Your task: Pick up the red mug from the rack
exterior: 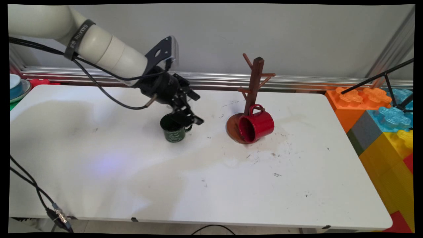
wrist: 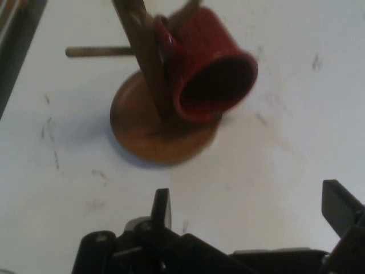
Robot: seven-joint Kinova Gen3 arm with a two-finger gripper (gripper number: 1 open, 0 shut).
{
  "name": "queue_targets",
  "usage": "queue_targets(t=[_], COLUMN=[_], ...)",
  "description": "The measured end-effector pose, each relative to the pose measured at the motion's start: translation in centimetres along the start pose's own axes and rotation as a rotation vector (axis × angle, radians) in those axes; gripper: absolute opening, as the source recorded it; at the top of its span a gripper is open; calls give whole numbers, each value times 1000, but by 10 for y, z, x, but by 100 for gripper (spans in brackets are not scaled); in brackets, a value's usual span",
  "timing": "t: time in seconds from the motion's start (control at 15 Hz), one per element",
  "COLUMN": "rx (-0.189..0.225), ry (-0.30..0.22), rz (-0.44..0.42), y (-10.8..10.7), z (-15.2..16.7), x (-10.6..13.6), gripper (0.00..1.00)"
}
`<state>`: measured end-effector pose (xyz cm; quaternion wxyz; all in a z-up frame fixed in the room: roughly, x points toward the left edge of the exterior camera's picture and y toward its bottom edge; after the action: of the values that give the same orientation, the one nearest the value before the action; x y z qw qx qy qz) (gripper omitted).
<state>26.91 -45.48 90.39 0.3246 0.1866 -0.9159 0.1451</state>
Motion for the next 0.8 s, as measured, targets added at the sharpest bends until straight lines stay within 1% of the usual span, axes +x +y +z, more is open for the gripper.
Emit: queue_targets(t=[0.07, 0.4, 0.8], rx=[9, 38, 16], ry=[22, 91, 141], rz=[-40, -187, -336], y=[3, 15, 39], z=[5, 32, 70], x=[3, 10, 18], gripper=[100, 100, 100])
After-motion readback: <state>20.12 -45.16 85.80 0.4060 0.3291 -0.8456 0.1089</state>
